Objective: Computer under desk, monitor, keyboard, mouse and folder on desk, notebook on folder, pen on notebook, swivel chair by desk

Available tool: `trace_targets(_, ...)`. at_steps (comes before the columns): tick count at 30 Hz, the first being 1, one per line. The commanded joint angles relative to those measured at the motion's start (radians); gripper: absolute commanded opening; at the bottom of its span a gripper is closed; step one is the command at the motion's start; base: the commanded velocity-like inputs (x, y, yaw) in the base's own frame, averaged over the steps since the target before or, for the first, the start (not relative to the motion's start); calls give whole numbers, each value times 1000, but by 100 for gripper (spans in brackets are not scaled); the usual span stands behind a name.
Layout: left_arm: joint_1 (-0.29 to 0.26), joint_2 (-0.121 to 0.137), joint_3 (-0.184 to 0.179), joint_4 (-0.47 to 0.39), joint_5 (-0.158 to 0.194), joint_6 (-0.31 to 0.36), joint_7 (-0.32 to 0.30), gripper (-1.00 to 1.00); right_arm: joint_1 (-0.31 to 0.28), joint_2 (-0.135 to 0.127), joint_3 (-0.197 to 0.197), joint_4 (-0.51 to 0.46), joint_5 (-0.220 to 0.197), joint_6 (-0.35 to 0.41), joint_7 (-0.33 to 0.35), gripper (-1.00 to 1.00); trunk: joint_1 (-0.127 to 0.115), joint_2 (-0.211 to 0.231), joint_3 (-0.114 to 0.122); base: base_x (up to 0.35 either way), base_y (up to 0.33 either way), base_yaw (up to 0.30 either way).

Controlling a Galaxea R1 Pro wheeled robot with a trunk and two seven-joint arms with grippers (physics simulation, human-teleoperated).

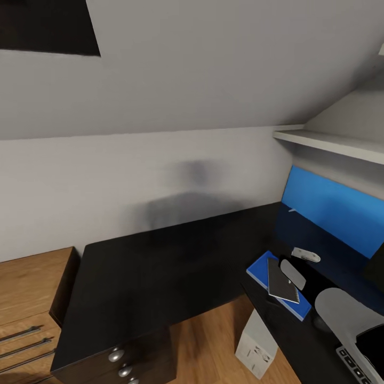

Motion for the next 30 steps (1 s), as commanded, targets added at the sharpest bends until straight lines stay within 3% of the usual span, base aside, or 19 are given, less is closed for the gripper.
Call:
trace_targets(1, -1, 1, -8, -2, 11, -5, 5, 100, -1, -1, 8, -2, -5, 6, -6, -100, 4, -9, -5, 0, 0, 0)
trace_targets(23, -1, 0, -10, -2, 11, -5, 5, 100, -1, -1, 8, -3, -3, 6, 1, -100, 89, -163, -74, 0, 0, 0)
trace_targets(30, -1, 0, -10, -2, 11, -4, 5, 100, -1, -1, 8, -4, -3, 5, 1, -100, 89, -163, -74, 0, 0, 0)
